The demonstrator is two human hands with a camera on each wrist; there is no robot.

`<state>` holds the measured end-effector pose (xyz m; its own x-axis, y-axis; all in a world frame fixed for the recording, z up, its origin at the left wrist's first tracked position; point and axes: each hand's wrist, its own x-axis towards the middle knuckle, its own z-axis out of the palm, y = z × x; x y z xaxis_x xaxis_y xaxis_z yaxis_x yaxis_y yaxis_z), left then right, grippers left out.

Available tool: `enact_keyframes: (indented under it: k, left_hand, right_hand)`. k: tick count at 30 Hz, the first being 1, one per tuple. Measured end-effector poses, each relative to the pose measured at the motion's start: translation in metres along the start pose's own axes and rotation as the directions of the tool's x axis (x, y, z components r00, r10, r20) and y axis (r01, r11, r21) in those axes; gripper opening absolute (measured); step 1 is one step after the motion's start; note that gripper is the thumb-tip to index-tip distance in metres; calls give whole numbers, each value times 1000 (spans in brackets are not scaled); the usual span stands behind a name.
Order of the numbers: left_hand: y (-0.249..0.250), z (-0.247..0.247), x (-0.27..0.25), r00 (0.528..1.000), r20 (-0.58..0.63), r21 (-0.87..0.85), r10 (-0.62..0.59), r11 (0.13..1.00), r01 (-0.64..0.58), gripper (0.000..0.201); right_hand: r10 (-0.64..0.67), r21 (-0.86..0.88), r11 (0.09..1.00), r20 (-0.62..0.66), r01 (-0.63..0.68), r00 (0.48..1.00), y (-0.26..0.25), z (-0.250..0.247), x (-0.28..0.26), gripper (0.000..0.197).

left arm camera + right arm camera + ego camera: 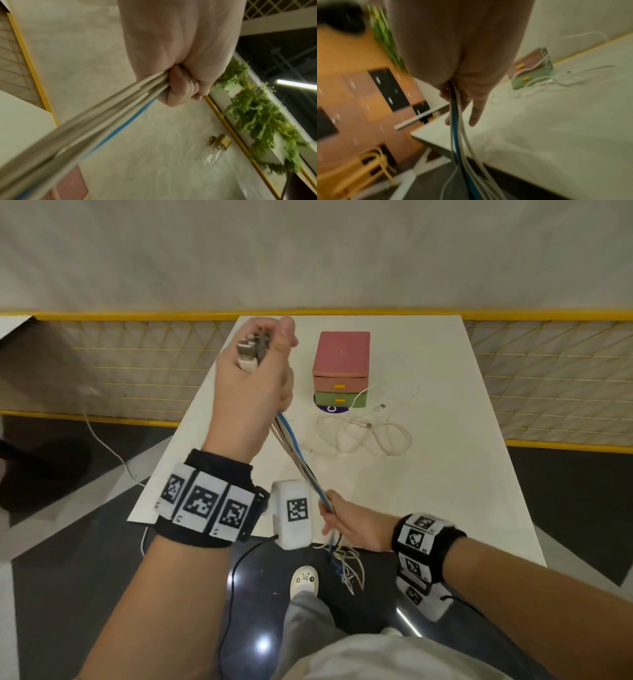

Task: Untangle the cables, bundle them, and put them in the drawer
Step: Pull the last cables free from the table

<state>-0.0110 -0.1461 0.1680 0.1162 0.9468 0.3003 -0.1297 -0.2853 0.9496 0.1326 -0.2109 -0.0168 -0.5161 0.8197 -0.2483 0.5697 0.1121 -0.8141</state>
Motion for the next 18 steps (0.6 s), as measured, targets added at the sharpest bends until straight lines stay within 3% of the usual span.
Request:
enact_keyframes:
  k: [4,6,8,12,14,18]
  left_hand:
    - [-2,-3,1,1000,-1,35,-18,999,18,22]
    - [-6,3,0,999,28,51,-46,998,45,22]
    - [-8,11,-2,996,56,73,-64,996,60,22]
    - [-7,27,-3,995,82,106,-61,993,52,21]
    - [-3,26,0,997,71,35,-37,999,35,22]
    - [0,17,6,999,-17,-46,-27,999,27,23]
  right_hand:
    - [17,-95,995,122,-6,992,20,-2,1,10]
    - [-29,-51,998,144,37,989,13,-11,4,21]
    - [-100,63,993,81,95,992,-4,-21,7,36]
    - [-273,102,955,-60,278,960,-26,-28,16,12]
    - [-248,68,966,-42,251,968,-16,-22,16,16]
    - [-42,-6,999,68,43,997,20,-13,14,21]
